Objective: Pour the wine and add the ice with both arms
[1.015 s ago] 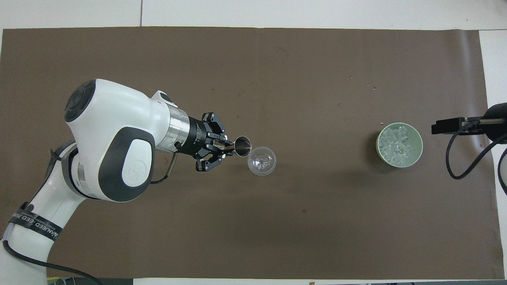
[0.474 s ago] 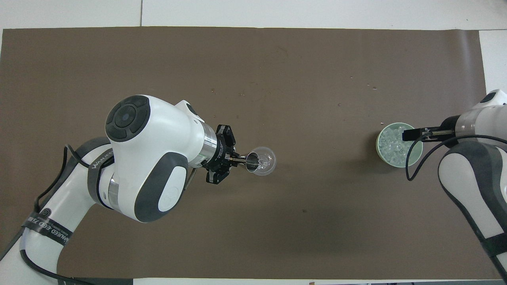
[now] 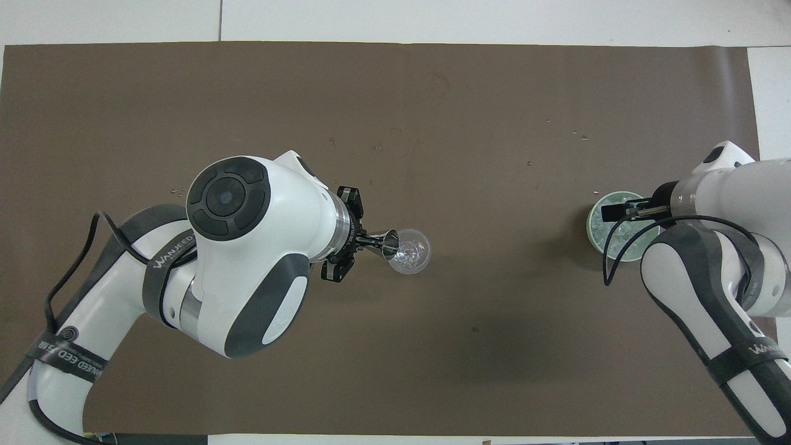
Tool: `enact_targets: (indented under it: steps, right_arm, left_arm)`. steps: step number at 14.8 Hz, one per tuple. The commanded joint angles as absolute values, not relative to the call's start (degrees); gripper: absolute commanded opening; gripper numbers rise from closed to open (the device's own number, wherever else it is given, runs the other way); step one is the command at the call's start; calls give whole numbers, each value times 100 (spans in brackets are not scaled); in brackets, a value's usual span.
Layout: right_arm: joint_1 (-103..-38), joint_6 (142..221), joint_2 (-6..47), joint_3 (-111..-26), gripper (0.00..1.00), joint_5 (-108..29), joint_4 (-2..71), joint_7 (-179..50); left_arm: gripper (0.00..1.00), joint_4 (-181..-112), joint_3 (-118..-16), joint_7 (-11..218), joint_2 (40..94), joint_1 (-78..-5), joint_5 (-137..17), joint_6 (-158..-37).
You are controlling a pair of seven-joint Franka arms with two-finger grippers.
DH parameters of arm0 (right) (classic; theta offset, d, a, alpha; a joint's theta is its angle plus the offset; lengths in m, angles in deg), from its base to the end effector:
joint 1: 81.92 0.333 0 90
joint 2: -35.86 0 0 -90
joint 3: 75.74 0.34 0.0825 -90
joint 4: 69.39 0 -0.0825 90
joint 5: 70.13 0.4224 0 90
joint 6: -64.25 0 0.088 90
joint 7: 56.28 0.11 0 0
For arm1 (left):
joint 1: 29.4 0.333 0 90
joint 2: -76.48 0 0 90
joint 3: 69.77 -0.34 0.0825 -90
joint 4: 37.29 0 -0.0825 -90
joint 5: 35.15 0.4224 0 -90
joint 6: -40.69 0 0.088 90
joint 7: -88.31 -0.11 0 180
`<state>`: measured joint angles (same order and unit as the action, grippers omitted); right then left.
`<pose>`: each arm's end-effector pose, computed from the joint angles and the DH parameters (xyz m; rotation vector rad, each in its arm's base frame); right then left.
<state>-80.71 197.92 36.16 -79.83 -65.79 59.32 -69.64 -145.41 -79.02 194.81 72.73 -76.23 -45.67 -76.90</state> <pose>0.5601 -0.0268 0.3742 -3.0870 -0.2057 -0.1532 0.4887 -0.3915 0.4867 2.4011 1.7859 -0.1766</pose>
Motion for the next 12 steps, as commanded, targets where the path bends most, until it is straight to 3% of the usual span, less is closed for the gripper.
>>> enact_targets:
  steps: [1,6,12]
  right_arm:
    - [-8227,19977,3726,-7978,83,-6485,6209,-7385]
    - [-8201,20266,3621,-7970,82,-6485,6385,-7473]
    - [-8236,20531,3630,-7978,70,-6485,6649,-7878]
  left_arm:
    - [0,-14461,-7935,19782,7261,-7791,-4070,-7656]
    - [0,-14469,-7891,19887,7296,-8081,-3306,-7656]
    - [0,-14408,-7874,20775,7288,-8284,-2320,-7735]
